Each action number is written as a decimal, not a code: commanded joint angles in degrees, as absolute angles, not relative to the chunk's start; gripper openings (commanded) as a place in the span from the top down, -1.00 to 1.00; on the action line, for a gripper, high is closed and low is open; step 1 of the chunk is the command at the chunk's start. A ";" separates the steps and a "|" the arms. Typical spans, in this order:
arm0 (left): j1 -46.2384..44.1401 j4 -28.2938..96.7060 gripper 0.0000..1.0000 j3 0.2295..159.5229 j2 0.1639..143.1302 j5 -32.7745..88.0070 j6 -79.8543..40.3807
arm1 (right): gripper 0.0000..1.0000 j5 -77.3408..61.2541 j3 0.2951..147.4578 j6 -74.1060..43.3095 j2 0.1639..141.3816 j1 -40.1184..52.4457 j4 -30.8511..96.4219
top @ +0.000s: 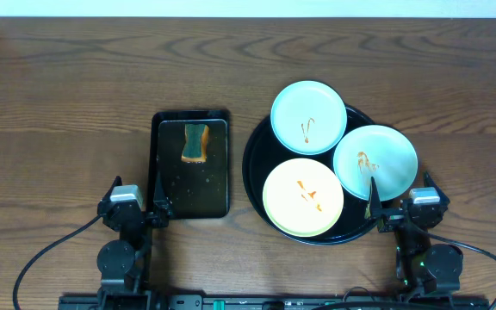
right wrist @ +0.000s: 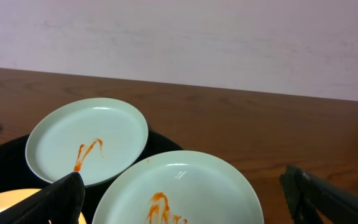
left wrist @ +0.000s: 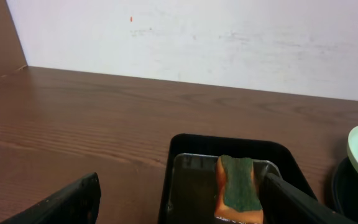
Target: Clean dirty plates on tray and stack at the side
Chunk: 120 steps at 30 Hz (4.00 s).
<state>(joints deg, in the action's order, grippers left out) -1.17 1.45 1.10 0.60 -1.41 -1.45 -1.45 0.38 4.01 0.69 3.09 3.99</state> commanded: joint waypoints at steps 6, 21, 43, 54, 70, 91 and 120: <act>-0.89 4.03 -0.65 0.23 0.27 -1.69 -1.10 | -0.99 -1.34 0.32 4.14 0.49 2.33 4.23; -0.89 4.03 -0.64 0.23 0.27 -1.69 -1.08 | -0.98 -1.34 0.32 4.16 0.49 2.33 4.23; -0.89 4.05 -0.65 0.23 0.27 -1.69 -1.10 | -0.99 -1.34 0.32 4.14 0.49 2.33 4.23; -0.89 4.03 -0.65 0.23 0.27 -1.69 -1.10 | -0.98 -1.34 0.32 4.16 0.49 2.33 4.23; -0.89 4.03 -0.64 0.23 0.27 -1.72 -1.08 | -0.98 -1.37 0.32 4.14 0.49 2.33 4.14; -0.89 14.24 -0.65 15.97 15.00 -2.35 -5.21 | -0.99 -0.23 5.45 -5.93 3.79 2.33 13.08; -0.89 44.91 -0.65 47.51 50.06 2.66 -5.23 | -0.98 -12.73 37.87 -9.82 39.03 2.33 35.20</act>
<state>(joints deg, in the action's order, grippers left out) -1.17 44.80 45.78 50.98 0.86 -4.69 -10.33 36.69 -9.67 38.98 3.09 35.18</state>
